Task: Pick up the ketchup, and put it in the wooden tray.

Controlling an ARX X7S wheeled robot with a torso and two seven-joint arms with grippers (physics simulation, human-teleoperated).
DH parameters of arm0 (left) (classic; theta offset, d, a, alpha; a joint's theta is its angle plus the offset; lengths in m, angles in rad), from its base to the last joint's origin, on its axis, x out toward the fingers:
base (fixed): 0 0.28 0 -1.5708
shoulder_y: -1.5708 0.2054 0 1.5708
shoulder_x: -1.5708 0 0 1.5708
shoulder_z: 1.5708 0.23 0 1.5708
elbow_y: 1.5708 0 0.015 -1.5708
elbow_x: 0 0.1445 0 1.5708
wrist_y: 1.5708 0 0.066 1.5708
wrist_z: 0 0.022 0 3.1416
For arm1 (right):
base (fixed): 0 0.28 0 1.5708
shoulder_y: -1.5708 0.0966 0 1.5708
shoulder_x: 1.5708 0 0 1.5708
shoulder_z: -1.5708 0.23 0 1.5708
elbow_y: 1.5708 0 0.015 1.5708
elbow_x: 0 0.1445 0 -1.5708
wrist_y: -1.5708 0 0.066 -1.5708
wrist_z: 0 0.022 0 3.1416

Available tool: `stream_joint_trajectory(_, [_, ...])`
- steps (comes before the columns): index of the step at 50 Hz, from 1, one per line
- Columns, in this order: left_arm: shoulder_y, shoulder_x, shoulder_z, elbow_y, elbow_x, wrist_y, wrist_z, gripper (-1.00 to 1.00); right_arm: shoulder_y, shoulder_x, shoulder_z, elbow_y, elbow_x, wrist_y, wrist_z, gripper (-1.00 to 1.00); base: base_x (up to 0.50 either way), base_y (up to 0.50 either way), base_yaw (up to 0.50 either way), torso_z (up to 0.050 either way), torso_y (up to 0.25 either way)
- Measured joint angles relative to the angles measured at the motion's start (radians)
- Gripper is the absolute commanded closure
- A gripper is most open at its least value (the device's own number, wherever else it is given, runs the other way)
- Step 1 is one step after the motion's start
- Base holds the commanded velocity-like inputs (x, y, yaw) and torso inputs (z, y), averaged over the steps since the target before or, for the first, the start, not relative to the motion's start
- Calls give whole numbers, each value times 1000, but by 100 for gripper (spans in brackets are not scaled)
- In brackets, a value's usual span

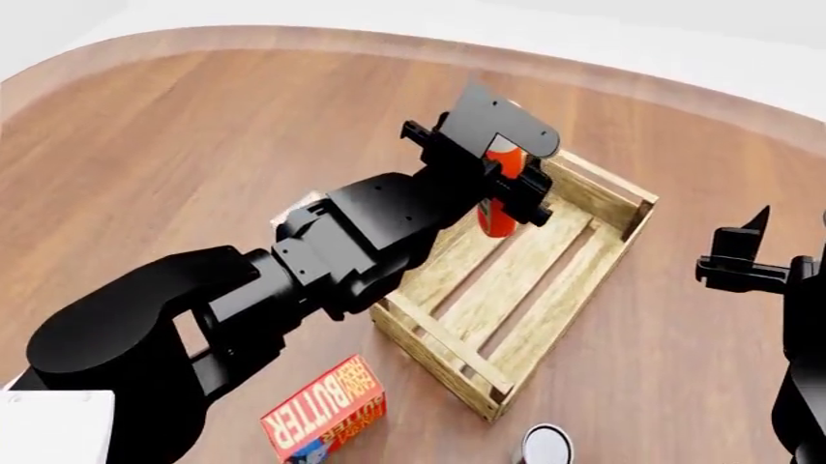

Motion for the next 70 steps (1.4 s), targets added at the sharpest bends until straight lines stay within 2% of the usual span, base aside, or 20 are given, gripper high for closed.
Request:
stream_joint_trajectory(49, [8, -1, -3, 8, 44, 60, 27, 100, 8, -10, 7, -3, -3, 28, 32, -100, -1, 0, 0, 0, -149])
stream_joint_trajectory(70, [34, -1, -6, 35, 151, 65, 11, 100, 9, -13, 10, -3, -2, 30, 41, -100, 0, 0, 0, 0, 0])
